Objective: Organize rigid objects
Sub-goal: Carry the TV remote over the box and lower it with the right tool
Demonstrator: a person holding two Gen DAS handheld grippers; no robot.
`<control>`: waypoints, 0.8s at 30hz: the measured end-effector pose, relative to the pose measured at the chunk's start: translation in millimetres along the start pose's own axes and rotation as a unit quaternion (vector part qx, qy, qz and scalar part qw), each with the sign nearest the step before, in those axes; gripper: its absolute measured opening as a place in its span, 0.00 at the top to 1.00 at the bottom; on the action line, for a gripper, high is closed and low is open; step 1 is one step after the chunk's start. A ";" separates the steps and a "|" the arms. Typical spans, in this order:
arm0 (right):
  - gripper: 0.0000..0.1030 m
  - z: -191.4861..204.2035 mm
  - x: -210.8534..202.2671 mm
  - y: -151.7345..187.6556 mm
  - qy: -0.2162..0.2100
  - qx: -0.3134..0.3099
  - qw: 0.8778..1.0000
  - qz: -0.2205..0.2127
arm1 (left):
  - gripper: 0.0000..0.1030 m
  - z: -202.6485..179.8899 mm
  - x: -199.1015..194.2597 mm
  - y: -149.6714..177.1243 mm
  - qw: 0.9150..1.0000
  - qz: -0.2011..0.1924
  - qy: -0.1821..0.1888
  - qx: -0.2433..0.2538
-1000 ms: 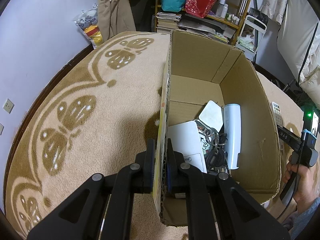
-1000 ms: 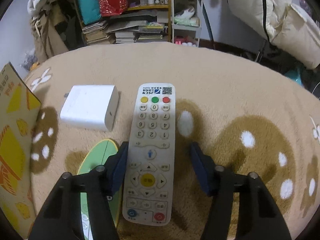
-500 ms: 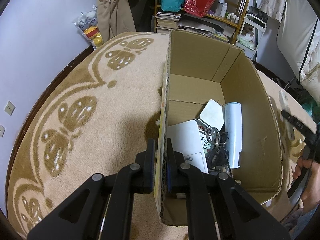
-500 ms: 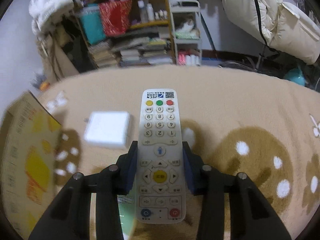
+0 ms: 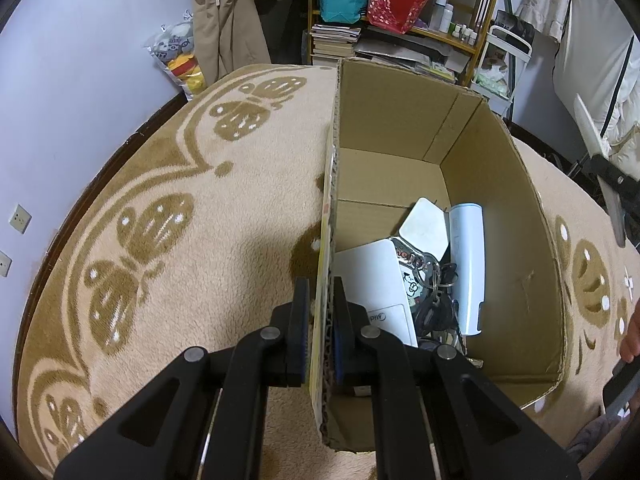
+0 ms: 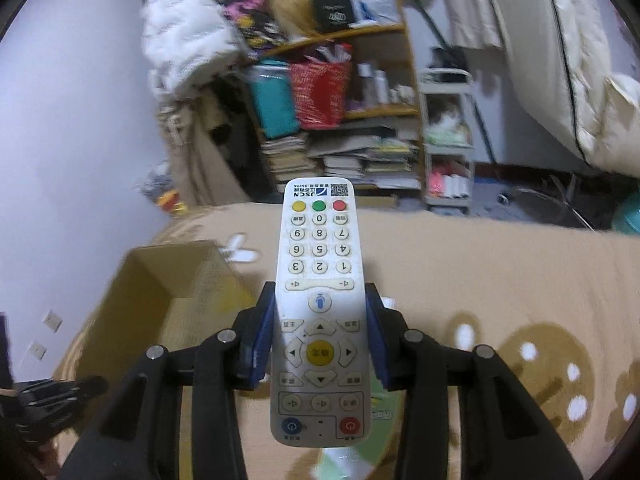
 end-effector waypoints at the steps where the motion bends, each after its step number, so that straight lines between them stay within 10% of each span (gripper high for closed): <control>1: 0.57 9.4 -2.2 -0.8 -0.009 -0.006 1.000 -0.001 | 0.90 0.0 0.0 0.1 1.000 0.000 -0.001 0.000; 24: 0.57 119.7 4.0 55.2 -0.125 -0.099 0.985 0.062 | 0.90 -1.9 -0.2 0.3 1.000 0.000 0.001 -0.001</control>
Point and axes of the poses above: each gripper's, at about its wrist camera, not at the fingertips, and x roughly the way its jaws point, z to its left, y to its underside, the point moved 8 cm from there along x, roughly the way its jaws point
